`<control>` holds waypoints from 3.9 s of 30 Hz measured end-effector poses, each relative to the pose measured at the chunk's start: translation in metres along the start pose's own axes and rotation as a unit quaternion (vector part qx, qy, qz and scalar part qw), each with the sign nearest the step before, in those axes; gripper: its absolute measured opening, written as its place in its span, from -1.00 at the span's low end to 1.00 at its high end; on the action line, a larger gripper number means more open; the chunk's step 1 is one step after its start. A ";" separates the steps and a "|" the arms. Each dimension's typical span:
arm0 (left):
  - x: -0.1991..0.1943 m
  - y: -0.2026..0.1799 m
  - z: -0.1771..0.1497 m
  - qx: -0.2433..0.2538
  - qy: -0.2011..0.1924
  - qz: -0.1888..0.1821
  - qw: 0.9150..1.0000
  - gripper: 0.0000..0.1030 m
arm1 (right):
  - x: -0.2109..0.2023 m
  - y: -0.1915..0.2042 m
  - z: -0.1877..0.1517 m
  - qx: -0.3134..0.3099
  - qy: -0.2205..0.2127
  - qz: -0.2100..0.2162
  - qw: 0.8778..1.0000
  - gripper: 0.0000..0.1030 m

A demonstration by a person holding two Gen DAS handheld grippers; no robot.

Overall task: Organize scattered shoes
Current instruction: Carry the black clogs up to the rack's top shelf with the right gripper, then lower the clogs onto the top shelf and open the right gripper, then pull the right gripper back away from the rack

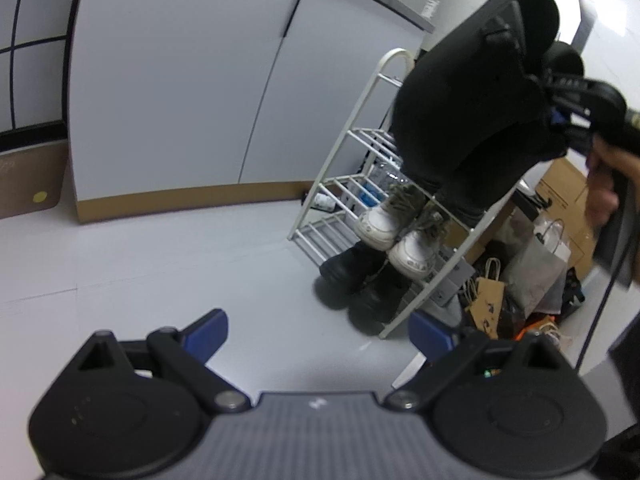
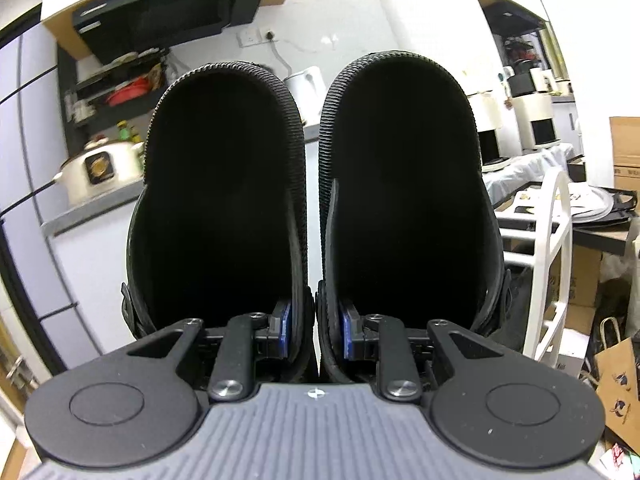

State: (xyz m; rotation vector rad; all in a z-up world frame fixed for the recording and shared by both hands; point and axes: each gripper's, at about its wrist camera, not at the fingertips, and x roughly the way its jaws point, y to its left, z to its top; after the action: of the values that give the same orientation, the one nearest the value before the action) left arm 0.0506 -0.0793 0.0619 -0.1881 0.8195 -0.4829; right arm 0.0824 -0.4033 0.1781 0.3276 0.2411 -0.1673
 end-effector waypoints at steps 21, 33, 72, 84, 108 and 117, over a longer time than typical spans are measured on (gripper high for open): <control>0.052 0.036 0.029 -0.065 0.028 0.023 0.997 0.90 | 0.150 -0.054 0.143 0.125 0.075 -0.136 0.980 -0.49; 0.074 0.064 0.028 -0.117 0.060 0.024 0.991 0.90 | 0.211 -0.088 0.161 0.171 0.141 -0.218 0.950 -0.49; 0.078 0.094 0.017 -0.211 0.096 0.027 0.972 0.90 | 0.292 -0.204 0.167 0.191 0.101 -0.296 0.931 -0.71; 0.072 0.076 0.020 -0.187 0.099 0.003 0.977 0.90 | 0.237 -0.186 0.207 0.187 0.106 -0.294 0.931 0.46; 0.013 0.055 0.018 -0.094 0.058 0.014 0.994 0.90 | 0.096 -0.103 0.158 0.109 0.165 -0.211 0.957 0.93; -0.010 0.050 0.019 -0.058 0.009 0.033 0.998 0.85 | 0.065 -0.077 0.111 0.072 0.143 -0.184 0.970 0.93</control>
State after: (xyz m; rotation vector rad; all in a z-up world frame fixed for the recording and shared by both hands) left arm 0.0760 -0.0314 0.0643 -0.2625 0.8683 -0.3755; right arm 0.1524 -0.5204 0.2405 0.4497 0.5785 -0.5068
